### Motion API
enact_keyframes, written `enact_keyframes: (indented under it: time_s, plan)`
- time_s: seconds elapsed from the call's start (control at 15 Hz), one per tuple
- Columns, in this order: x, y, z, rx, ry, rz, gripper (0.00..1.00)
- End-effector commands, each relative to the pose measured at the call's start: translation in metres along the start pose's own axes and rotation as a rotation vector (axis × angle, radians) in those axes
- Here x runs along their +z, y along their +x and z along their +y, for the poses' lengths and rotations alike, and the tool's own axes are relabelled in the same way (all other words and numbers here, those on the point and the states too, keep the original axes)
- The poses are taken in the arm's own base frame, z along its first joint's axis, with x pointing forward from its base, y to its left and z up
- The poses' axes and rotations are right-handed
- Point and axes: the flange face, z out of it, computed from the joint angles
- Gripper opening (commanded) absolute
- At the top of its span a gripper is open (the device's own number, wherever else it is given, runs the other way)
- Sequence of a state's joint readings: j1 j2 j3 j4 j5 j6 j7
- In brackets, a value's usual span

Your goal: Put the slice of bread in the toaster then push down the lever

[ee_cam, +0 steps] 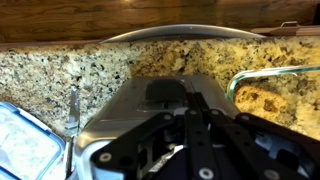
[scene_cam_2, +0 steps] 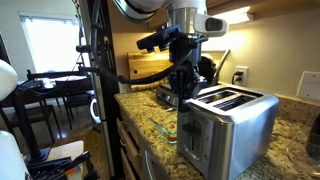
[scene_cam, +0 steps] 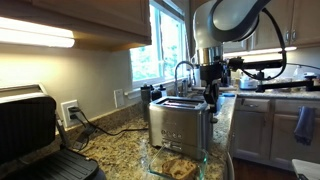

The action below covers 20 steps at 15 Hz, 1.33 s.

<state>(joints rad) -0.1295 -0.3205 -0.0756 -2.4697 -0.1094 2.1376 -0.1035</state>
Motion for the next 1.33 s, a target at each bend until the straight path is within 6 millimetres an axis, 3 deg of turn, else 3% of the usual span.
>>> enact_keyframes:
  time_s: [0.0, 0.4, 0.93, 1.27]
  plan:
    - [0.002, 0.006, 0.003, 0.010, 0.031, 0.036, 0.03]
    - [0.000, -0.002, 0.013, 0.027, 0.047, 0.069, 0.03]
    - [-0.017, -0.021, 0.040, 0.041, 0.104, 0.238, 0.03]
    - [-0.019, -0.015, 0.039, 0.015, 0.082, 0.222, 0.03]
